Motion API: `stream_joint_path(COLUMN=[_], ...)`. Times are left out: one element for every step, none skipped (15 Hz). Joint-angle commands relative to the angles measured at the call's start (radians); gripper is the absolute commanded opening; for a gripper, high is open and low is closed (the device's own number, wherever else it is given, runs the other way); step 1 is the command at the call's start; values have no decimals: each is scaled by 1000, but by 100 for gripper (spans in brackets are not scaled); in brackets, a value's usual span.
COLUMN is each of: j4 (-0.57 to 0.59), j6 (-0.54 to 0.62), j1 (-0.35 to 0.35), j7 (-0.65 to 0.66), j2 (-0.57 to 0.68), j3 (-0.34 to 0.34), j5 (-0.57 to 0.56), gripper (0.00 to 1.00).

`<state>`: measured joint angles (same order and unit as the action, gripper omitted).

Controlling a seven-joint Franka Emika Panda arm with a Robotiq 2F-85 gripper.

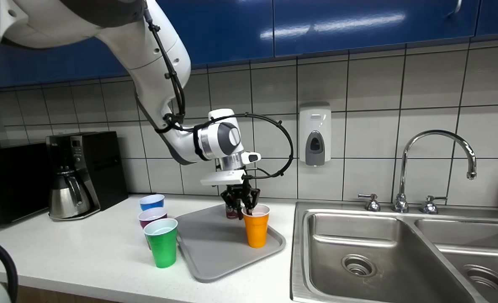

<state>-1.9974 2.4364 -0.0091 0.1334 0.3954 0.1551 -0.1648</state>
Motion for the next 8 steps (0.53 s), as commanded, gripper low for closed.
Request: stream_joint_path(j4=[20, 18, 17, 15, 13, 13, 13, 14], j6=[1, 1, 1, 1, 1, 2, 2, 1], j1=[-12, -11, -10, -10, -9, -8, -6, -6], j7=[1, 3, 3, 3, 4, 6, 8, 10], j2=[4, 2, 0, -3, -6, -9, -12, -14], j3=[-7, -6, -6, -6, -5, -5, -4, -3], j5=[-5, -7, -8, -9, -10, -11, -14, -15], gripper=[3, 0, 0, 0, 0, 1, 1, 1])
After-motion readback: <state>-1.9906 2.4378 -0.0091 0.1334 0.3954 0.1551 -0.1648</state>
